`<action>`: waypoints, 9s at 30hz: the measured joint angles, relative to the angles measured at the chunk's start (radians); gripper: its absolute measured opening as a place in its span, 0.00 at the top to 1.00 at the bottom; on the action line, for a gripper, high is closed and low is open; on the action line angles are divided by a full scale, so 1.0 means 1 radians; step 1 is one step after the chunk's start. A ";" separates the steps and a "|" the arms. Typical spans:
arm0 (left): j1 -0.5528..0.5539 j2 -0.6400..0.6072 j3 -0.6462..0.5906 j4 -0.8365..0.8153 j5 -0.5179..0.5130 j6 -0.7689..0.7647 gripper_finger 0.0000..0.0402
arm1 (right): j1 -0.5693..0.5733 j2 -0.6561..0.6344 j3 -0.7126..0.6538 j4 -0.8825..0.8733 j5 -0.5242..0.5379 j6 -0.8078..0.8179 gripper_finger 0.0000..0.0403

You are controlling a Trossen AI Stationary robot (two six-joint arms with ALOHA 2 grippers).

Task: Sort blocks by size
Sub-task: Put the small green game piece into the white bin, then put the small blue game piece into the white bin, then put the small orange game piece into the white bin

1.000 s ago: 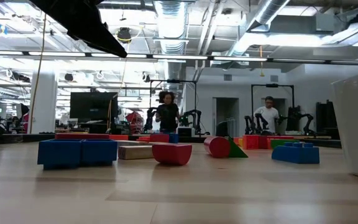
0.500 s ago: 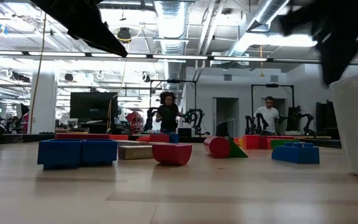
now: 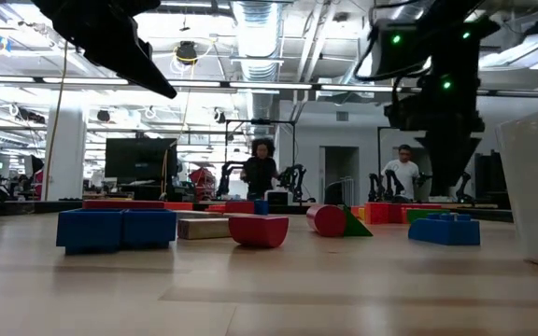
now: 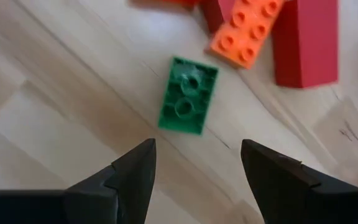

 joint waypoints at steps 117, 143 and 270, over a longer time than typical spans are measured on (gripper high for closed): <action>0.004 0.000 -0.045 0.067 0.026 0.035 0.47 | 0.309 0.502 0.582 -0.115 -0.290 -0.247 0.25; 0.004 0.000 -0.045 0.062 0.025 0.036 0.47 | 0.289 0.613 0.658 -0.428 0.072 -0.298 0.16; 0.004 0.000 -0.097 0.085 0.025 -0.001 0.47 | 0.005 -0.069 0.117 -0.180 0.117 -0.188 0.38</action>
